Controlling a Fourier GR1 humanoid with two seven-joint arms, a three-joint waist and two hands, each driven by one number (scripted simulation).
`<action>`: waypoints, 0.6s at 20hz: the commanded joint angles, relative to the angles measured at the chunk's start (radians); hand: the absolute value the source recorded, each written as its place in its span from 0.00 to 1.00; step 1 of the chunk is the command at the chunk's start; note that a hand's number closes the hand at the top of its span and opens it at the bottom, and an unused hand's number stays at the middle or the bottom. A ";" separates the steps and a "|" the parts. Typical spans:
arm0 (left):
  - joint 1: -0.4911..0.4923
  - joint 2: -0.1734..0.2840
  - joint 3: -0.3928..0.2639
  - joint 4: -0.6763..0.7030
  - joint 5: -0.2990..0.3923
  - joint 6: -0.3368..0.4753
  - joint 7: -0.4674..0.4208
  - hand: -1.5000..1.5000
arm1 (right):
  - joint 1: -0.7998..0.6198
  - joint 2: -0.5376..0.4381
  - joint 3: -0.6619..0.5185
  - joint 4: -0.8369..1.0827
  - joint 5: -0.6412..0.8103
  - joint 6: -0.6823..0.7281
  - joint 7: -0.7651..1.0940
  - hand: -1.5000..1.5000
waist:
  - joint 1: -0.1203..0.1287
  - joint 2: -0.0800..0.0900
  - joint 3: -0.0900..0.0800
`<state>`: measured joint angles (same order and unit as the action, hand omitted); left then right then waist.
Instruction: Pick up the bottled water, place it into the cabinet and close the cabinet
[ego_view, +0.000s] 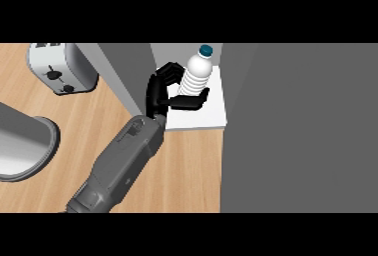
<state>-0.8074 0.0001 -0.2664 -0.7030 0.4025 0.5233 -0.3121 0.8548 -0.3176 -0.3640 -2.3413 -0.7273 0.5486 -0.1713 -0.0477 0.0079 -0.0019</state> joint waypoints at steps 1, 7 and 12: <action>-0.088 0.000 0.015 0.128 0.045 0.000 -0.039 1.00 | -0.005 -0.026 -0.028 -0.106 -0.142 -0.046 0.061 0.00 | -0.006 0.005 0.000; -0.162 0.000 0.066 0.251 0.047 -0.016 -0.132 1.00 | -0.012 -0.033 -0.037 -0.110 -0.131 -0.049 0.065 0.00 | -0.003 0.006 0.000; -0.263 0.000 0.069 0.363 0.020 0.043 -0.150 1.00 | 0.004 -0.027 -0.021 -0.132 -0.123 -0.036 0.050 0.00 | -0.023 0.011 -0.001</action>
<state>-1.0047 0.0003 -0.2112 -0.4112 0.4315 0.5494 -0.4421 0.8369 -0.3485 -0.3797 -2.3330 -0.7585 0.5586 -0.1688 -0.0676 0.0161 -0.0021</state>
